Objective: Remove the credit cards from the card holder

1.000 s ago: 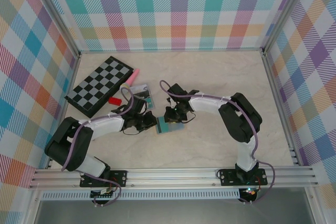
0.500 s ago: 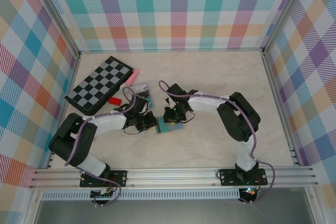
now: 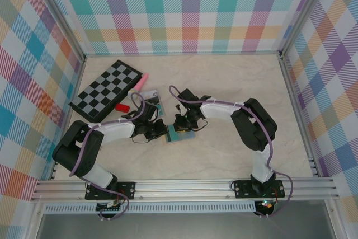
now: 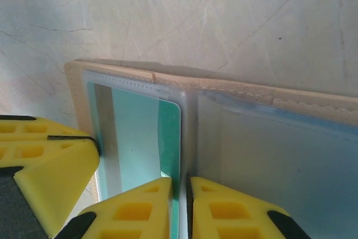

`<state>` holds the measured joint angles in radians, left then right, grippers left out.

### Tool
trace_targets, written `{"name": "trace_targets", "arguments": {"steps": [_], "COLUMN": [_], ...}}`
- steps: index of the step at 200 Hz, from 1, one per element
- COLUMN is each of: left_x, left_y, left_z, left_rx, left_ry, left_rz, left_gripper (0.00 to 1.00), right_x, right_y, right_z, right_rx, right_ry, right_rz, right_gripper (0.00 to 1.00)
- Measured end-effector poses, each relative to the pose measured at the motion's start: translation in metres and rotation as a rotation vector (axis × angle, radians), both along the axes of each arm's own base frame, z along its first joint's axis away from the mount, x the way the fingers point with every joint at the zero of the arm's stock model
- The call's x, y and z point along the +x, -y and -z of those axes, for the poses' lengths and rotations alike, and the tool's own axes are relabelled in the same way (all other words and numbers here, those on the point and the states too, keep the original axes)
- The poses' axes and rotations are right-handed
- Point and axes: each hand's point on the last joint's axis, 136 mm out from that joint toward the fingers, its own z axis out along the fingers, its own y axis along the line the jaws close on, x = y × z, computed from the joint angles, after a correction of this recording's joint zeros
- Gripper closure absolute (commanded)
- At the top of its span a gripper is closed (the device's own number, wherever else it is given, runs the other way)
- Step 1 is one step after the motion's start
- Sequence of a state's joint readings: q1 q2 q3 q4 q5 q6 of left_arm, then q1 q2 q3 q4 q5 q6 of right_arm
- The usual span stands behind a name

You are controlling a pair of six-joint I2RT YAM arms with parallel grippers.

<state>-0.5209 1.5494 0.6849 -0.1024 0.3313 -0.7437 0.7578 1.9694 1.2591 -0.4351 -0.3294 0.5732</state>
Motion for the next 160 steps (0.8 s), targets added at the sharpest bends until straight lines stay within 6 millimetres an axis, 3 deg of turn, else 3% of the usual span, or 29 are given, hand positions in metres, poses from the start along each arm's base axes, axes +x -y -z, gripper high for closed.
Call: {"name": "trace_targets", "arguments": {"steps": [107,160], "left_x": [0.0,0.0], "left_y": [-0.0002,-0.0004], "left_z": [0.0006,0.0007], "left_rx": [0.001,0.002], "left_ry": [-0.002,0.0], "left_rz": [0.0,0.002], "left_gripper": [0.9,0.86], "right_x": [-0.0007,0.0011], "right_y": [-0.0038,-0.0014], "right_z": [-0.0035,-0.0019], "right_rx": [0.034,0.019], "right_ry": [-0.012,-0.003], "right_rz": [-0.012,-0.005], "right_gripper": [0.85,0.94]}}
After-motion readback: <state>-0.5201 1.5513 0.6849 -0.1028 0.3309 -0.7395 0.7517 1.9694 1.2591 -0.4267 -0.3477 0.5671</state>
